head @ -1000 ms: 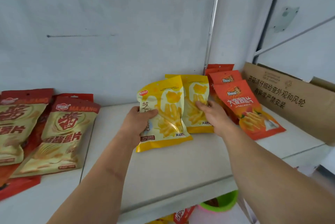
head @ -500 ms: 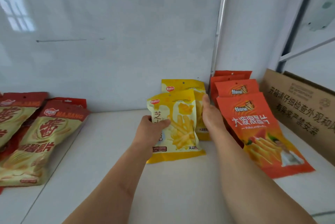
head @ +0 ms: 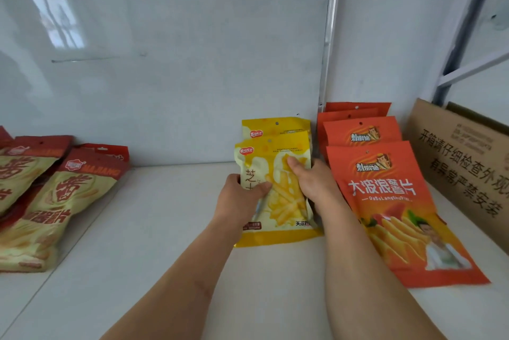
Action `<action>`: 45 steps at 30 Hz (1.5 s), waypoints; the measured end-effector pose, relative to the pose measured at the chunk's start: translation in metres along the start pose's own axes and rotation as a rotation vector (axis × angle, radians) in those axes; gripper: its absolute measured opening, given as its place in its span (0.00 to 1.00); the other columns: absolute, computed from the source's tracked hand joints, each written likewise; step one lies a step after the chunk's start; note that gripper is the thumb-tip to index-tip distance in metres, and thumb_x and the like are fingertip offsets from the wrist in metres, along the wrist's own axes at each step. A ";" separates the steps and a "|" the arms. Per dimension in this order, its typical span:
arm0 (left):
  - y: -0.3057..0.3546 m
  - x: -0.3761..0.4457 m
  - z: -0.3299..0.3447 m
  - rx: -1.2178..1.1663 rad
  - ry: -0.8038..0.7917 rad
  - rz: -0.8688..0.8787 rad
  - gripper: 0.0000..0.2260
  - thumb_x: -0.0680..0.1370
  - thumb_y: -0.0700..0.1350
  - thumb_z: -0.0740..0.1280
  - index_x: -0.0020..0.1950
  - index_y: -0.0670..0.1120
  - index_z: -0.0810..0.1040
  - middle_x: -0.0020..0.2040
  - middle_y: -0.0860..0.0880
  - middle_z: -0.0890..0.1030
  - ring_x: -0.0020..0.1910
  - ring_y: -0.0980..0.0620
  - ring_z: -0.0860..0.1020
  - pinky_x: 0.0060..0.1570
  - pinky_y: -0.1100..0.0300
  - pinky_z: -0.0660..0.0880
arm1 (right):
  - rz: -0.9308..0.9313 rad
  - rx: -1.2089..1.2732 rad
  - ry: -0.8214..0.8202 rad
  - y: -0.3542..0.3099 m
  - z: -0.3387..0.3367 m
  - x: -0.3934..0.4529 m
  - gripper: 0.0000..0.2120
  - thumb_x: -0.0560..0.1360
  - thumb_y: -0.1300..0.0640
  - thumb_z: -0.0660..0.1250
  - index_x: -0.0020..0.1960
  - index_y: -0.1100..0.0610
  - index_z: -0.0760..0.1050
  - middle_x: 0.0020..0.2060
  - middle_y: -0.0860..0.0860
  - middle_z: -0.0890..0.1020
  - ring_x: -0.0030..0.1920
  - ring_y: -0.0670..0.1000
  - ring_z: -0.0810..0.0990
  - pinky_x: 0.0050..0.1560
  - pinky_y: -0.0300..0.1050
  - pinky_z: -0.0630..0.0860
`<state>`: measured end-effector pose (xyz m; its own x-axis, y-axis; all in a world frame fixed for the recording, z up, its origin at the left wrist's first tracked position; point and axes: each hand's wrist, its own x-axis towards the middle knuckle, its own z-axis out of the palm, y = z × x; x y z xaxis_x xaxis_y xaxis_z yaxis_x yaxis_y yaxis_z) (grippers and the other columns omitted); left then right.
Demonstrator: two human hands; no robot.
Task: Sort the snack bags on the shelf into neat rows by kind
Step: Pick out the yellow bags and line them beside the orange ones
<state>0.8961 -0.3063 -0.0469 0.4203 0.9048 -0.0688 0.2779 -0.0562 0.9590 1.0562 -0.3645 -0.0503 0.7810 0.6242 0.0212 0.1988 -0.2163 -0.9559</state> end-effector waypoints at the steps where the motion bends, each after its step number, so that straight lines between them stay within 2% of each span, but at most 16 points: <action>1: 0.000 0.000 0.001 0.014 0.010 0.003 0.20 0.75 0.55 0.74 0.61 0.48 0.74 0.49 0.54 0.81 0.45 0.56 0.78 0.37 0.59 0.73 | -0.003 -0.018 0.003 0.000 0.001 0.001 0.26 0.75 0.38 0.69 0.63 0.56 0.78 0.58 0.52 0.83 0.59 0.55 0.81 0.61 0.51 0.77; 5: 0.001 -0.004 0.005 0.074 0.044 0.021 0.21 0.75 0.57 0.73 0.62 0.48 0.73 0.49 0.55 0.80 0.46 0.54 0.78 0.42 0.58 0.73 | -0.011 -0.092 0.005 -0.003 0.000 0.003 0.24 0.77 0.41 0.69 0.62 0.60 0.78 0.59 0.55 0.82 0.59 0.58 0.80 0.52 0.43 0.72; 8: 0.002 -0.005 0.007 0.064 0.066 0.002 0.22 0.74 0.56 0.74 0.62 0.48 0.73 0.48 0.55 0.79 0.46 0.54 0.78 0.41 0.59 0.73 | -0.003 -0.159 -0.020 -0.007 0.000 0.006 0.26 0.77 0.40 0.67 0.62 0.61 0.77 0.60 0.57 0.81 0.60 0.59 0.79 0.50 0.43 0.71; 11: 0.003 -0.006 0.006 0.046 0.086 -0.016 0.23 0.74 0.55 0.75 0.63 0.47 0.73 0.49 0.54 0.79 0.48 0.52 0.79 0.44 0.57 0.75 | 0.048 -0.230 -0.047 -0.014 -0.001 0.005 0.33 0.78 0.36 0.63 0.68 0.63 0.71 0.66 0.60 0.77 0.65 0.61 0.76 0.59 0.48 0.72; 14: 0.006 -0.007 0.001 0.001 0.077 -0.041 0.24 0.73 0.54 0.76 0.63 0.47 0.73 0.49 0.53 0.80 0.46 0.53 0.80 0.39 0.57 0.77 | 0.051 -0.291 -0.078 -0.025 -0.004 0.000 0.39 0.80 0.36 0.57 0.77 0.65 0.56 0.75 0.61 0.65 0.74 0.60 0.66 0.69 0.51 0.66; 15: 0.007 -0.008 -0.001 -0.012 0.074 -0.043 0.25 0.72 0.54 0.76 0.64 0.46 0.73 0.51 0.52 0.81 0.47 0.52 0.81 0.41 0.55 0.79 | 0.032 -0.303 -0.071 -0.029 -0.004 -0.004 0.40 0.80 0.36 0.57 0.79 0.64 0.53 0.77 0.60 0.62 0.75 0.60 0.64 0.71 0.51 0.63; 17: 0.010 -0.010 -0.008 -0.031 0.075 -0.046 0.31 0.73 0.54 0.76 0.71 0.46 0.70 0.57 0.50 0.80 0.52 0.50 0.81 0.50 0.51 0.81 | -0.023 -0.358 -0.042 -0.033 -0.003 -0.010 0.41 0.80 0.36 0.58 0.80 0.61 0.50 0.78 0.59 0.58 0.77 0.60 0.60 0.74 0.54 0.60; 19: 0.012 -0.015 -0.018 -0.010 0.089 -0.039 0.36 0.75 0.54 0.74 0.77 0.45 0.63 0.66 0.49 0.75 0.57 0.49 0.78 0.54 0.54 0.76 | -0.074 -0.508 -0.023 -0.039 0.000 -0.021 0.40 0.80 0.36 0.56 0.81 0.59 0.48 0.80 0.57 0.54 0.79 0.59 0.55 0.75 0.56 0.56; 22: 0.009 -0.022 -0.039 0.106 0.140 0.008 0.31 0.78 0.55 0.69 0.77 0.45 0.64 0.71 0.48 0.73 0.65 0.48 0.74 0.56 0.56 0.71 | -0.211 -0.718 0.013 -0.053 0.010 -0.039 0.33 0.82 0.39 0.54 0.80 0.57 0.54 0.80 0.55 0.55 0.79 0.56 0.54 0.74 0.58 0.56; 24: 0.005 -0.029 -0.060 0.342 0.188 0.089 0.25 0.80 0.56 0.66 0.74 0.48 0.69 0.70 0.50 0.74 0.66 0.48 0.75 0.60 0.54 0.72 | -0.346 -0.809 0.032 -0.064 0.027 -0.054 0.27 0.83 0.42 0.54 0.76 0.56 0.64 0.76 0.55 0.64 0.77 0.56 0.60 0.72 0.57 0.61; 26: -0.001 -0.037 -0.086 0.610 0.254 0.182 0.21 0.81 0.56 0.62 0.72 0.50 0.72 0.69 0.52 0.75 0.64 0.49 0.75 0.58 0.54 0.72 | -0.471 -0.882 0.033 -0.073 0.049 -0.072 0.22 0.83 0.45 0.55 0.72 0.55 0.69 0.71 0.53 0.71 0.73 0.56 0.66 0.68 0.54 0.63; 30: -0.016 -0.052 -0.150 0.910 0.341 0.317 0.18 0.82 0.54 0.60 0.69 0.50 0.74 0.66 0.51 0.77 0.64 0.48 0.75 0.58 0.53 0.72 | -0.635 -0.957 -0.034 -0.087 0.105 -0.111 0.18 0.83 0.47 0.55 0.67 0.53 0.74 0.65 0.51 0.77 0.66 0.56 0.73 0.64 0.51 0.67; 33: -0.030 -0.064 -0.210 1.070 0.361 0.347 0.17 0.83 0.53 0.58 0.67 0.48 0.75 0.63 0.50 0.78 0.62 0.47 0.76 0.57 0.52 0.72 | -0.714 -0.980 -0.094 -0.098 0.150 -0.144 0.17 0.83 0.47 0.55 0.64 0.52 0.76 0.62 0.51 0.79 0.63 0.56 0.76 0.61 0.51 0.68; 37: -0.044 -0.082 -0.288 1.187 0.407 0.354 0.14 0.83 0.50 0.56 0.61 0.47 0.77 0.59 0.48 0.79 0.58 0.44 0.77 0.53 0.51 0.72 | -0.774 -0.975 -0.160 -0.115 0.209 -0.185 0.16 0.83 0.48 0.54 0.62 0.53 0.77 0.59 0.52 0.80 0.60 0.56 0.77 0.57 0.50 0.69; 42: -0.062 -0.097 -0.371 1.186 0.442 0.336 0.15 0.83 0.51 0.56 0.62 0.48 0.77 0.59 0.49 0.80 0.60 0.45 0.76 0.54 0.50 0.73 | -0.782 -0.941 -0.191 -0.139 0.277 -0.232 0.14 0.82 0.52 0.55 0.56 0.54 0.78 0.55 0.52 0.81 0.56 0.57 0.78 0.54 0.51 0.72; 45: -0.071 -0.102 -0.412 1.178 0.459 0.324 0.16 0.83 0.52 0.56 0.64 0.48 0.77 0.60 0.49 0.80 0.61 0.45 0.76 0.56 0.50 0.73 | -0.795 -0.883 -0.209 -0.153 0.314 -0.255 0.15 0.83 0.51 0.55 0.54 0.54 0.78 0.53 0.52 0.82 0.53 0.56 0.79 0.52 0.52 0.76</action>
<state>0.4775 -0.2205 0.0050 0.3441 0.8280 0.4428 0.9040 -0.4196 0.0822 0.6404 -0.2551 -0.0017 0.1622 0.9076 0.3873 0.9806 -0.1046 -0.1657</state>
